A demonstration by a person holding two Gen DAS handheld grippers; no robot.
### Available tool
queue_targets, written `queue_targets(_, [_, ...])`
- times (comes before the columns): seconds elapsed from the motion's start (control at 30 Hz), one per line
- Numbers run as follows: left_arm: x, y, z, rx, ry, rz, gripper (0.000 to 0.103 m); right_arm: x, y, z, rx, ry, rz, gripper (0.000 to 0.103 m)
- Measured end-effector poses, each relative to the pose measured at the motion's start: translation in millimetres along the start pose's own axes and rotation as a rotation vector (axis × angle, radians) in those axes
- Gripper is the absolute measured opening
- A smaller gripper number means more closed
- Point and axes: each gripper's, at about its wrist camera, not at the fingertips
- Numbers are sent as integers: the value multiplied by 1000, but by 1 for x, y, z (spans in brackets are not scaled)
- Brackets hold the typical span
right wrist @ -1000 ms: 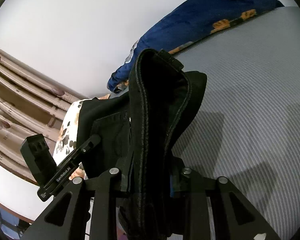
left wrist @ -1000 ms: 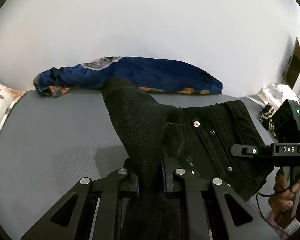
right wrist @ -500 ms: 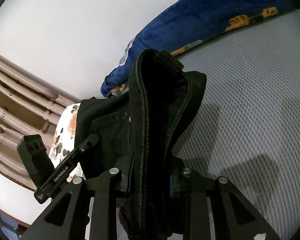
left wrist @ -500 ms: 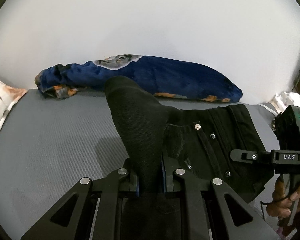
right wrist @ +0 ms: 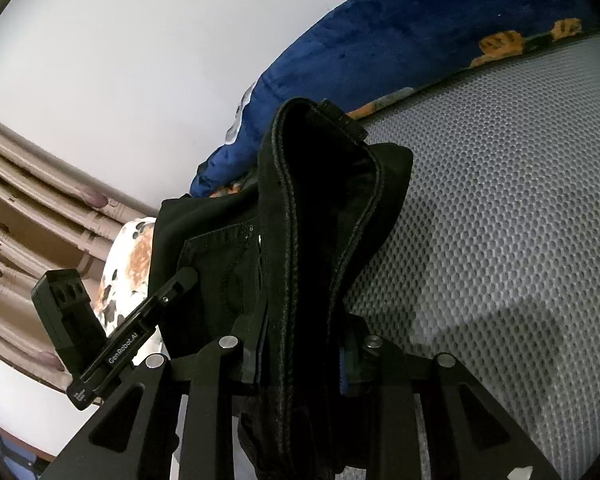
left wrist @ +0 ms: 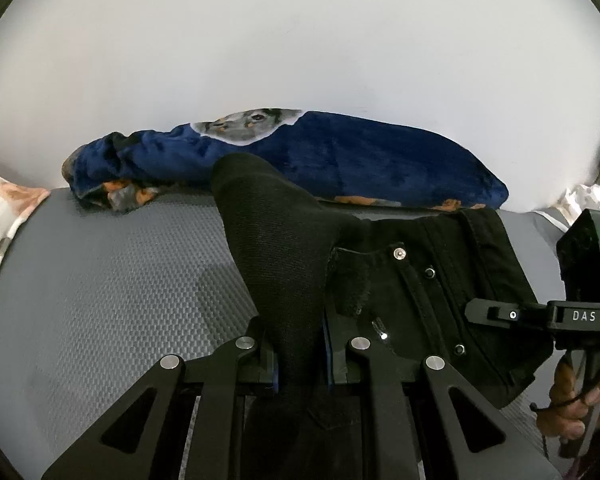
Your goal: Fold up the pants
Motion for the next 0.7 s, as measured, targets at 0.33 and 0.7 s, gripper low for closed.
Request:
queue_targets(0.33, [-3, 17, -12, -9, -3, -13, 16, -12, 16, 3, 7, 2, -4, 24])
queue_targets(0.7, [-1, 25, -18, -11, -3, -21, 16, -15, 31, -2, 12, 7, -6, 24])
Point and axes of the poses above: each gripper's, at about its wrist camera, not at the fingertips, and y roughly the way its jaws point, z to its right, x to its underside, and after that the axes turned 3 degrees about -z, right-handed
